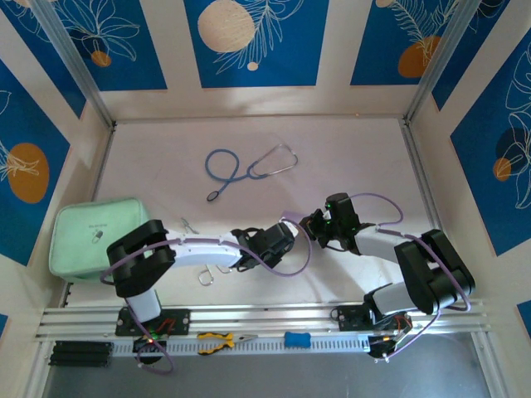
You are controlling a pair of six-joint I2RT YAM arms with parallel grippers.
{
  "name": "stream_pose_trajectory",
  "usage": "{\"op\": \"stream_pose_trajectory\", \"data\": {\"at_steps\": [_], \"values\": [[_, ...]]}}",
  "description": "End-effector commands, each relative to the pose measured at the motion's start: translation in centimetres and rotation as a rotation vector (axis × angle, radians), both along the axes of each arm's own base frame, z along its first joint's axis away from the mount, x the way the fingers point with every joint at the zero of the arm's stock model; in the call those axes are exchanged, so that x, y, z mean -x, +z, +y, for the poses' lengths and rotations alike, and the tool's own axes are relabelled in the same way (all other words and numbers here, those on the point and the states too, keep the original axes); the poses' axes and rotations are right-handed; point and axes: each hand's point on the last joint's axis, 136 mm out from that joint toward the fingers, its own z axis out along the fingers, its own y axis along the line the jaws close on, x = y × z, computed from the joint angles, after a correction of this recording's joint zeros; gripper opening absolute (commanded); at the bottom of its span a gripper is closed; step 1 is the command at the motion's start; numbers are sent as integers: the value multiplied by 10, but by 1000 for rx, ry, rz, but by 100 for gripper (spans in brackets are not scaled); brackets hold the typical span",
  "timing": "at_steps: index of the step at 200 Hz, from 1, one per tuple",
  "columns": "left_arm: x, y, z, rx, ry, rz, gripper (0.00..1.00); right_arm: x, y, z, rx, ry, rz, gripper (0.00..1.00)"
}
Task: Fold a paper plane with a square sheet of paper (pick it up from the middle)
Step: Fold the wing for the fifth time at the center of the table.
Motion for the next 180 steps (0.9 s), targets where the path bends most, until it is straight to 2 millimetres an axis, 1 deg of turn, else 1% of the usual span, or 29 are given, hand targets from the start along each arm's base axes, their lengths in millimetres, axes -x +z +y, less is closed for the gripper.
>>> {"op": "stream_pose_trajectory", "data": {"at_steps": [1, 32, 70, 100, 116, 134, 157, 180], "values": [[4, -2, 0, -8, 3, 12, 13, -1, 4, 4, -1, 18, -4, 0], [4, -8, 3, -33, 13, 19, 13, -1, 4, 3, 0, 17, -5, 0], [4, -9, 3, -34, 11, 20, 11, -1, 5, 3, 0, 18, -8, 0], [4, -9, 2, -31, 12, 25, 0, -1, 6, 3, 0, 18, -12, 0], [4, -9, 2, -24, 14, 31, 0, 0, 5, 3, 2, 21, -11, 0], [5, -11, 1, 0, 21, 63, 0, 2, 6, 2, 13, 36, -16, 6], [6, -15, 1, 72, 42, 145, 0, 6, 9, -7, 51, 51, -33, 23], [7, -15, -3, 177, 43, 247, 0, 9, 16, -22, 97, 49, -59, 36]]}}
